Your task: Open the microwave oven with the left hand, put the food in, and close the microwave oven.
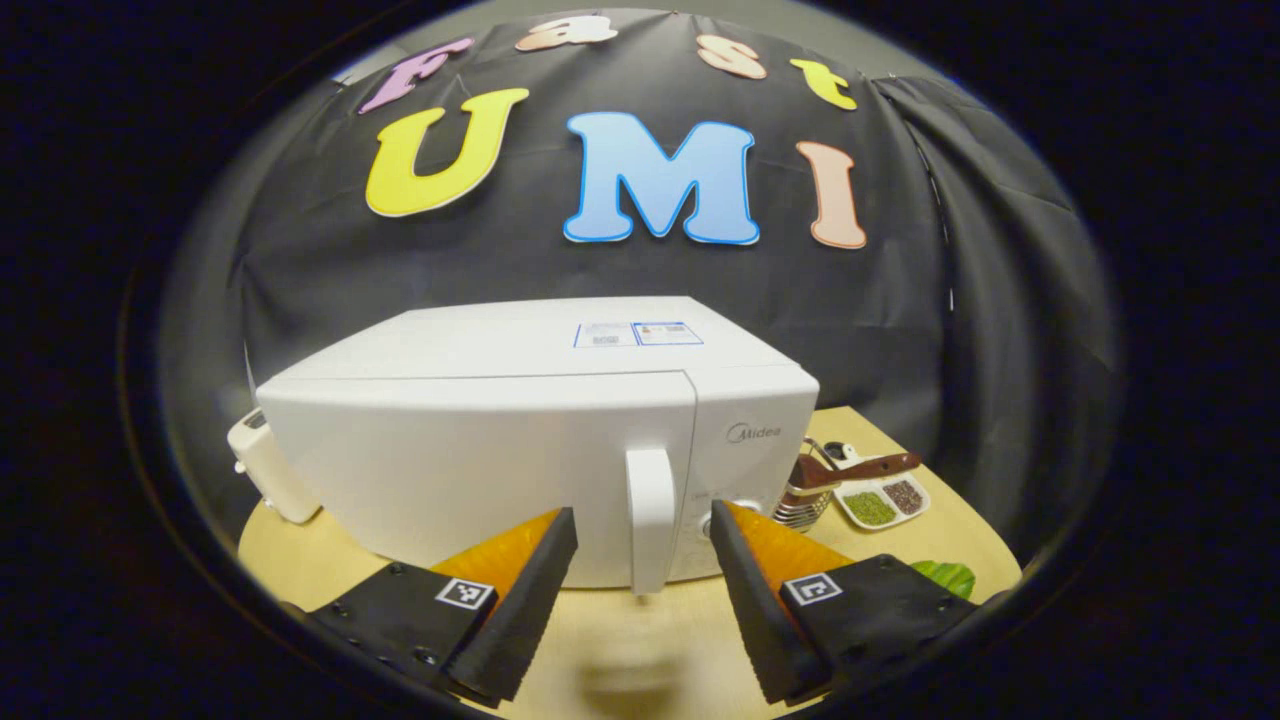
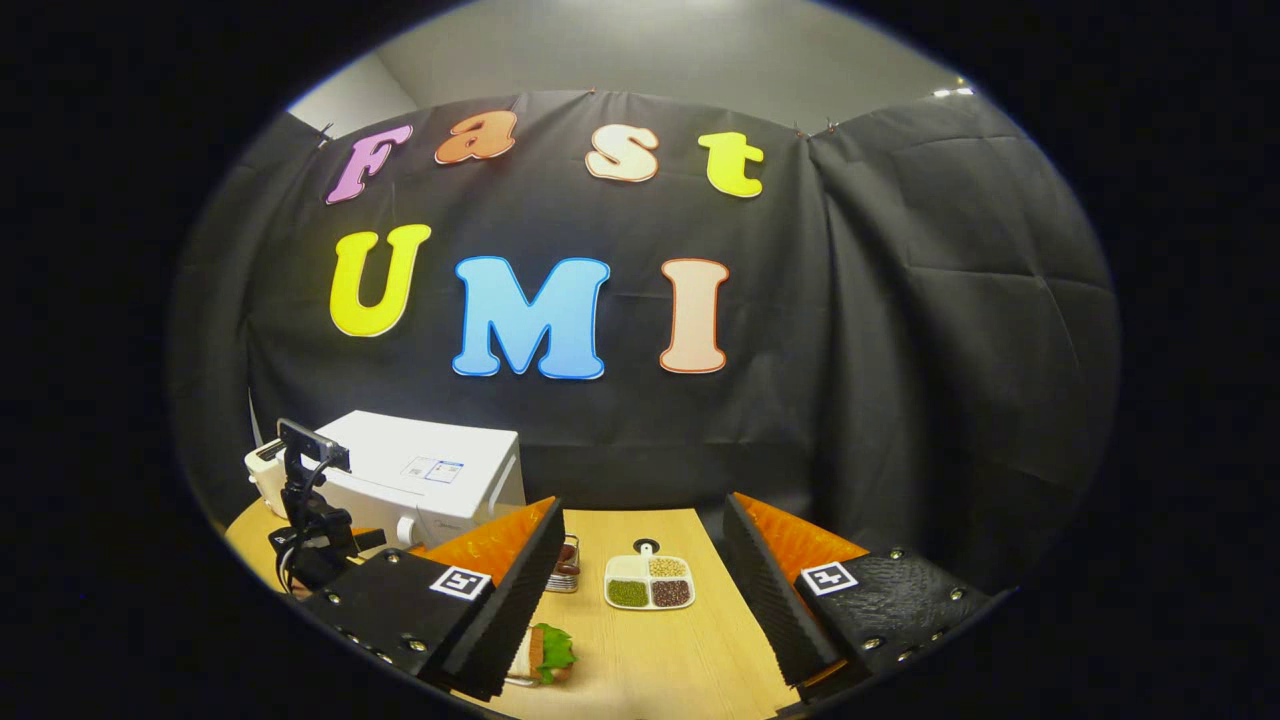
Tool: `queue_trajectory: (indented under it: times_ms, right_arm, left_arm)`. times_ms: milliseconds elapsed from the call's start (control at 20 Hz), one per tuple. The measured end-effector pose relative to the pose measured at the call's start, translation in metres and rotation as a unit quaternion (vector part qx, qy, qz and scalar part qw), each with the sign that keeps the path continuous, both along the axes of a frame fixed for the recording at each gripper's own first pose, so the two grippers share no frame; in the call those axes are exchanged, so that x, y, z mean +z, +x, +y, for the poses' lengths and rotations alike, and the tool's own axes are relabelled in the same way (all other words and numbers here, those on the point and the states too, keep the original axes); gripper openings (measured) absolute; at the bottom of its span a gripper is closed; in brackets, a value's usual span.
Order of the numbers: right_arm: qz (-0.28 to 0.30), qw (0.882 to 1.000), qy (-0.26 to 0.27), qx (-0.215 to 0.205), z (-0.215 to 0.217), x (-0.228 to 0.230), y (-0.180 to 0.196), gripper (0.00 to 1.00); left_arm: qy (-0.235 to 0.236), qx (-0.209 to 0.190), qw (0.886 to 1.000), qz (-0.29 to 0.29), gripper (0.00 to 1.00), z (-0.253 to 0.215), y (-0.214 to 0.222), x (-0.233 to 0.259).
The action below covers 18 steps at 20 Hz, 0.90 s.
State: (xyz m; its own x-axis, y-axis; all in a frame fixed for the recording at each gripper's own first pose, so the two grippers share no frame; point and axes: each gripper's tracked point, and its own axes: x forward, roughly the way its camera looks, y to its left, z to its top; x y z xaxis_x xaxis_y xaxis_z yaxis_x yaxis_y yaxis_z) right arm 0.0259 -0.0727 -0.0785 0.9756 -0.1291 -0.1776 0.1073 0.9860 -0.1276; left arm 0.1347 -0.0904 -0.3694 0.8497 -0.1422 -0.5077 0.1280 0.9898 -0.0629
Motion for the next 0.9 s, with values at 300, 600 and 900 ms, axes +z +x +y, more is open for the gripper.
queue_trajectory:
  times_ms: [300,600,900]
  right_arm:
    - [0.011,1.000,0.006,0.016,-0.003,-0.008,0.012,0.96]
    - [0.017,0.999,0.013,0.033,0.002,-0.015,0.015,0.97]
    - [0.020,0.999,0.020,0.014,0.001,-0.019,0.011,0.97]
  left_arm:
    - [0.025,0.002,1.000,0.001,0.35,-0.005,0.012,-0.008]
    - [0.021,-0.003,1.000,0.012,0.14,-0.005,0.008,-0.005]
    - [0.029,-0.040,0.998,0.028,0.08,-0.001,-0.020,-0.002]
